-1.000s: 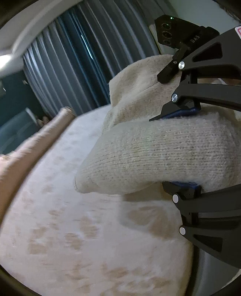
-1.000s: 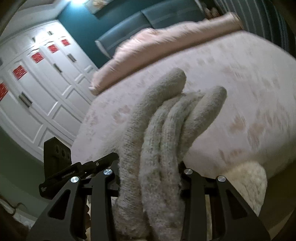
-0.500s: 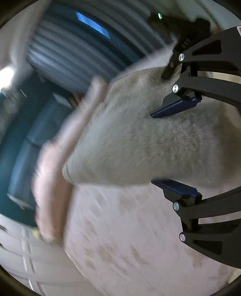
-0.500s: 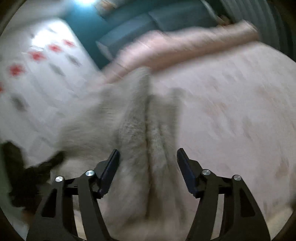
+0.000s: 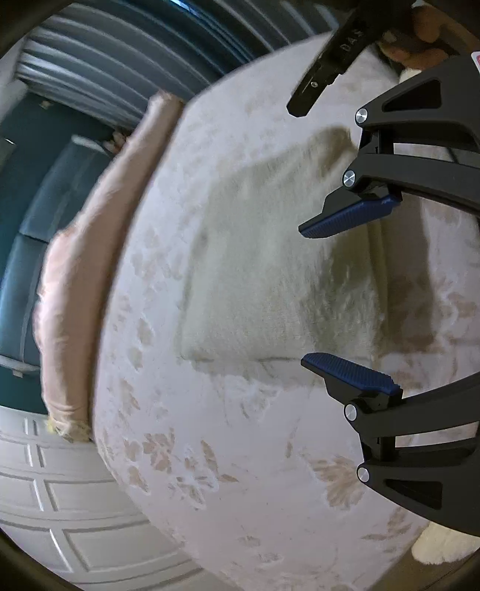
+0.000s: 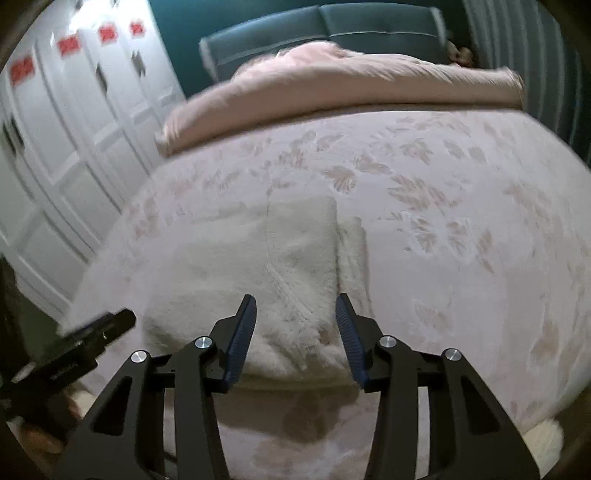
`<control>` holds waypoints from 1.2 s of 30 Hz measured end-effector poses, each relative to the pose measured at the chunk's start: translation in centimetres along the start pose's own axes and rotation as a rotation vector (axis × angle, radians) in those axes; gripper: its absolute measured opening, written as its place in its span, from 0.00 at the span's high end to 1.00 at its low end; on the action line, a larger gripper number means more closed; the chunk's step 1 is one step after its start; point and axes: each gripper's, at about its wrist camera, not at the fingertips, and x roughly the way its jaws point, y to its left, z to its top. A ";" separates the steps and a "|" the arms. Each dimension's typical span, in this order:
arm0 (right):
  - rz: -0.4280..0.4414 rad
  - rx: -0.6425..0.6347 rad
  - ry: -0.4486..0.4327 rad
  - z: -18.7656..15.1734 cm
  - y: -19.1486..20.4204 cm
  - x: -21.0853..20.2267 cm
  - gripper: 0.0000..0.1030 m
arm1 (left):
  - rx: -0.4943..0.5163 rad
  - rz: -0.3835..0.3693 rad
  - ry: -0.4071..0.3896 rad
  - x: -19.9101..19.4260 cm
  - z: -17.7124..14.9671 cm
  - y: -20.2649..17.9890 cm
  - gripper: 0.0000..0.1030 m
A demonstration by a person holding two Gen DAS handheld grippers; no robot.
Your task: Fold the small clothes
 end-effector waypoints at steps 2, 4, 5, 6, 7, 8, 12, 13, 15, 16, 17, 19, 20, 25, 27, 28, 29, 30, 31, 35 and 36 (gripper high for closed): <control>-0.060 -0.030 0.068 -1.2 0.1 2.3 0.65 | 0.000 0.051 0.047 1.9 -0.6 0.5 0.40; -0.093 -0.005 0.173 -3.5 -0.9 5.4 0.67 | -0.008 0.085 0.102 4.0 -1.5 1.5 0.37; -0.082 0.012 0.186 -4.3 -1.2 5.9 0.67 | -0.028 0.072 0.135 4.9 -2.1 2.2 0.37; -0.075 0.020 0.177 -5.1 -1.6 6.1 0.67 | -0.042 0.064 0.146 5.3 -2.6 2.5 0.36; -0.080 -0.004 0.151 -5.6 -1.4 5.9 0.67 | -0.049 0.060 0.143 5.6 -3.1 2.8 0.35; -0.093 -0.029 0.151 -5.6 -1.0 5.8 0.67 | -0.040 0.067 0.142 5.8 -3.4 2.7 0.35; -0.129 -0.066 0.156 -4.6 -0.1 5.3 0.66 | -0.004 0.113 0.127 5.6 -3.6 2.0 0.35; -0.120 -0.040 0.146 -4.4 -0.2 4.6 0.65 | -0.004 0.117 0.125 5.2 -3.5 1.8 0.35; -0.106 0.015 0.117 -4.4 -0.6 3.0 0.56 | -0.012 0.123 0.121 4.3 -3.6 1.5 0.35; -0.108 0.040 0.097 -4.7 -0.8 2.1 0.46 | -0.016 0.123 0.120 4.0 -3.8 1.4 0.36; -0.108 0.053 0.077 -5.0 -0.9 1.3 0.42 | -0.016 0.129 0.119 3.4 -4.1 1.2 0.33; -0.121 0.051 0.047 -5.9 -0.7 0.1 0.36 | -0.010 0.151 0.118 2.9 -4.7 0.7 0.28; -0.139 0.034 0.036 -6.8 -0.3 -0.4 0.35 | -0.001 0.163 0.116 2.7 -5.2 0.4 0.26; -0.181 0.013 0.052 -9.9 0.0 -0.6 0.24 | 0.050 0.201 0.143 3.1 -7.8 -0.9 0.26; -0.192 0.016 0.068 -10.8 0.0 -0.3 0.24 | 0.051 0.207 0.147 3.3 -8.8 -1.1 0.26; -0.196 0.017 0.077 -11.2 0.0 -0.2 0.24 | 0.048 0.208 0.152 3.4 -9.3 -1.2 0.26; -0.198 0.020 0.086 -11.6 0.0 0.0 0.24 | 0.047 0.207 0.157 3.5 -9.6 -1.3 0.26; -0.196 0.021 0.093 -12.0 0.0 0.1 0.24 | 0.050 0.207 0.162 3.5 -10.0 -1.5 0.26; -0.194 0.022 0.095 -12.2 0.0 0.1 0.24 | 0.058 0.211 0.160 3.5 -10.3 -1.6 0.26; -0.203 0.012 0.099 -12.8 0.4 0.3 0.23 | 0.100 0.238 0.143 3.3 -11.0 -2.4 0.25; -0.207 0.012 0.098 -12.9 0.4 0.4 0.23 | 0.103 0.252 0.138 3.3 -11.2 -2.5 0.25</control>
